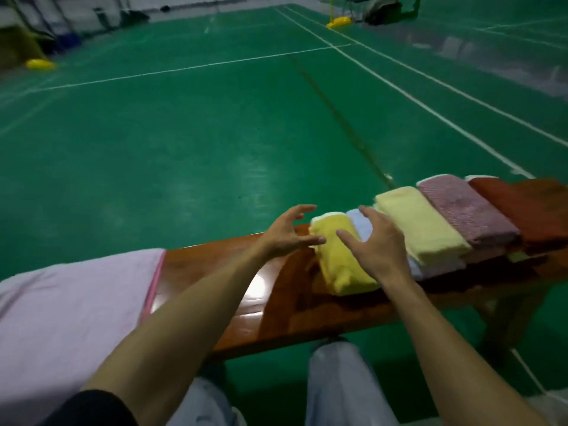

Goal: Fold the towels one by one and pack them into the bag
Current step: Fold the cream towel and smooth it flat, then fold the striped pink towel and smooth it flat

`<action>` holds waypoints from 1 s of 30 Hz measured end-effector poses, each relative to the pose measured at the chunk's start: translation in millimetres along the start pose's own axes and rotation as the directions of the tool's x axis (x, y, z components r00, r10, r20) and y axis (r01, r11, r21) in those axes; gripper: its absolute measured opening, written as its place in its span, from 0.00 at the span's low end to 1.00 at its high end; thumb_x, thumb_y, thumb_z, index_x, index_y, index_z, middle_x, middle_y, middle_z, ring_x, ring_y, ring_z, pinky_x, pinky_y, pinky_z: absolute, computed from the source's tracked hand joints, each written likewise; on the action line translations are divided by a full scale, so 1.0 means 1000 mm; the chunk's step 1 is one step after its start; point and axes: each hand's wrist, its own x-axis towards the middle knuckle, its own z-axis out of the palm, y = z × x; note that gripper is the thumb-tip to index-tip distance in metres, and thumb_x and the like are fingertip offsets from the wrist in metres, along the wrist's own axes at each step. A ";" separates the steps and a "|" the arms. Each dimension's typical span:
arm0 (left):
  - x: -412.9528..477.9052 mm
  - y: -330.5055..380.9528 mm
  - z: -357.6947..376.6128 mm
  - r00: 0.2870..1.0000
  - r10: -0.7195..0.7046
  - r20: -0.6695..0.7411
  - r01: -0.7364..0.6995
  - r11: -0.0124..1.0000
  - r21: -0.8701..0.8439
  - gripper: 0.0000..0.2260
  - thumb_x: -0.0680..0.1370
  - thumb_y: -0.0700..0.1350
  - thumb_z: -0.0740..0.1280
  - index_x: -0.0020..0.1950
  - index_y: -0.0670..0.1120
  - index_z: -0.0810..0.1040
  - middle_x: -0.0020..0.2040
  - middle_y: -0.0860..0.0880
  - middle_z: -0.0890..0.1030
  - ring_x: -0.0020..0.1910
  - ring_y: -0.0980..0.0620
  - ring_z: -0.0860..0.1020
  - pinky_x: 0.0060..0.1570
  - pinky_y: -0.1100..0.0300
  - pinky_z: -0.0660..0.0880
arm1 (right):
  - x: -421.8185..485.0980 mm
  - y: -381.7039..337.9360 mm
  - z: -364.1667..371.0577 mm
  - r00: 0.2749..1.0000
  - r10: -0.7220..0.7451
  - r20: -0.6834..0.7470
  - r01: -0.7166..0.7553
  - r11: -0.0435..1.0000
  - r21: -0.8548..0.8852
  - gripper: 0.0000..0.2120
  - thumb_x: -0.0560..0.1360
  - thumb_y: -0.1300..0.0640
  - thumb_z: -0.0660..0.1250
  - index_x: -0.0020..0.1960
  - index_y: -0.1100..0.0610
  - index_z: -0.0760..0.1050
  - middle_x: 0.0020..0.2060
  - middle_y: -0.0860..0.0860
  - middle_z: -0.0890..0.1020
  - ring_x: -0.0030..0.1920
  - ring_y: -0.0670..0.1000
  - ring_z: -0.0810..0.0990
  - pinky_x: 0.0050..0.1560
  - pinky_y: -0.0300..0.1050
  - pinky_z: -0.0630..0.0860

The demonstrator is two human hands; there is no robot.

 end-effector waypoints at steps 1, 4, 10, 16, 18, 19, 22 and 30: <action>-0.020 -0.013 -0.015 0.999 -0.027 -0.030 0.028 0.999 0.015 0.32 0.68 0.48 0.78 0.70 0.49 0.70 0.67 0.50 0.71 0.69 0.53 0.67 0.64 0.53 0.71 | -0.010 -0.016 0.016 0.999 0.006 0.054 -0.008 0.999 0.050 0.30 0.71 0.49 0.75 0.68 0.61 0.73 0.64 0.59 0.78 0.64 0.59 0.75 0.65 0.49 0.68; -0.079 -0.046 -0.057 0.991 -0.095 -0.094 0.101 0.993 0.067 0.32 0.68 0.49 0.77 0.70 0.49 0.71 0.69 0.49 0.71 0.69 0.52 0.68 0.62 0.58 0.70 | -0.041 -0.055 0.060 0.972 0.029 0.234 -0.065 0.987 0.147 0.28 0.72 0.49 0.75 0.68 0.59 0.74 0.61 0.56 0.80 0.61 0.55 0.78 0.59 0.45 0.72; -0.181 -0.089 -0.134 0.948 -0.138 -0.287 0.192 0.967 0.168 0.30 0.69 0.51 0.77 0.68 0.51 0.70 0.68 0.51 0.70 0.63 0.56 0.69 0.59 0.63 0.71 | -0.094 -0.111 0.143 0.844 0.024 0.536 -0.155 0.967 0.201 0.26 0.73 0.47 0.74 0.68 0.54 0.74 0.58 0.52 0.81 0.52 0.49 0.79 0.53 0.50 0.80; -0.246 -0.130 -0.182 0.876 -0.248 -0.414 0.342 0.925 0.167 0.33 0.68 0.56 0.76 0.70 0.52 0.70 0.71 0.50 0.68 0.68 0.50 0.68 0.65 0.53 0.69 | -0.126 -0.156 0.209 0.751 0.044 0.659 -0.276 0.927 0.253 0.25 0.73 0.50 0.74 0.67 0.56 0.74 0.55 0.53 0.81 0.48 0.53 0.81 0.45 0.49 0.83; -0.257 -0.140 -0.190 0.872 -0.248 -0.421 0.341 0.926 0.160 0.32 0.68 0.57 0.75 0.69 0.53 0.70 0.71 0.50 0.68 0.68 0.49 0.68 0.65 0.55 0.69 | -0.135 -0.168 0.226 0.732 0.024 0.681 -0.274 0.926 0.261 0.24 0.73 0.51 0.74 0.66 0.56 0.74 0.55 0.54 0.81 0.47 0.54 0.81 0.47 0.51 0.83; -0.260 -0.144 -0.192 0.871 -0.248 -0.424 0.341 0.927 0.158 0.30 0.69 0.56 0.75 0.69 0.53 0.70 0.71 0.50 0.68 0.68 0.49 0.69 0.64 0.55 0.69 | -0.138 -0.173 0.232 0.723 0.019 0.691 -0.276 0.925 0.263 0.23 0.73 0.52 0.74 0.65 0.56 0.74 0.54 0.54 0.81 0.46 0.54 0.81 0.47 0.51 0.83; -0.259 -0.153 -0.195 0.866 -0.245 -0.436 0.331 0.934 0.132 0.24 0.75 0.50 0.72 0.69 0.52 0.70 0.71 0.49 0.68 0.69 0.48 0.69 0.62 0.58 0.68 | -0.142 -0.187 0.247 0.711 0.006 0.704 -0.266 0.928 0.261 0.22 0.72 0.54 0.75 0.64 0.57 0.76 0.50 0.54 0.82 0.43 0.52 0.82 0.46 0.55 0.83; -0.256 -0.161 -0.197 0.868 -0.256 -0.426 0.311 0.948 0.064 0.19 0.78 0.43 0.67 0.69 0.50 0.70 0.70 0.48 0.70 0.68 0.49 0.69 0.60 0.60 0.68 | -0.144 -0.198 0.269 0.749 -0.014 0.662 -0.155 0.968 0.197 0.25 0.71 0.57 0.76 0.66 0.57 0.75 0.47 0.52 0.84 0.45 0.52 0.84 0.48 0.54 0.83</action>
